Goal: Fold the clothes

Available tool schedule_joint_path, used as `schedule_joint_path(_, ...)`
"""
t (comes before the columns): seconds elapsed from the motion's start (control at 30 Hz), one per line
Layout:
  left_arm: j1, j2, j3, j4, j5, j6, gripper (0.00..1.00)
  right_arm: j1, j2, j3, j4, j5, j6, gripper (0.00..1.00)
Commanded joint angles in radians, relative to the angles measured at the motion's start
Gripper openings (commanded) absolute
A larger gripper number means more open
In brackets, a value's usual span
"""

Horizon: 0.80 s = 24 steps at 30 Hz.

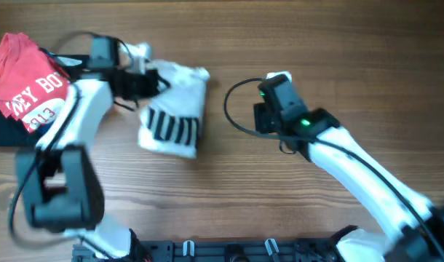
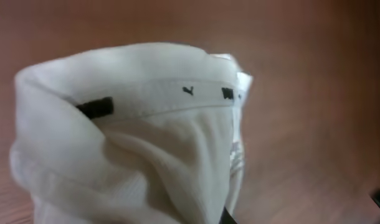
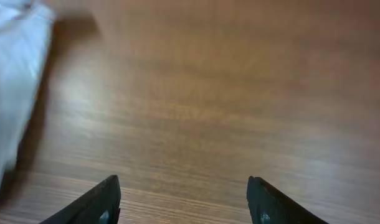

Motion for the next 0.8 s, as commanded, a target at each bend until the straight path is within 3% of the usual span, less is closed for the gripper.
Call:
schedule_joint_path(0.0,0.098,-0.206,0.106,0.002,-0.147,-0.098,0.04,-0.004,-0.136,0.009,-0.032,0.093,0.014,0.66)
schedule_joint_path(0.17,0.238,-0.346,0.176,0.034,-0.319,-0.159,0.04,-0.004,-0.201,0.009,-0.073,0.097,0.006,0.68)
schedule_joint_path(0.37,0.398,-0.368,0.196,0.1,-0.355,-0.199,0.04,-0.004,-0.2,0.008,-0.116,0.097,0.007,0.68)
schedule_joint_path(0.57,0.549,-0.315,0.196,0.15,-0.391,-0.215,0.04,-0.004,-0.2,0.008,-0.121,0.092,0.005,0.68)
schedule_joint_path(0.77,0.631,-0.146,0.196,0.23,-0.391,-0.243,0.04,-0.004,-0.2,0.008,-0.148,0.086,-0.005,0.69)
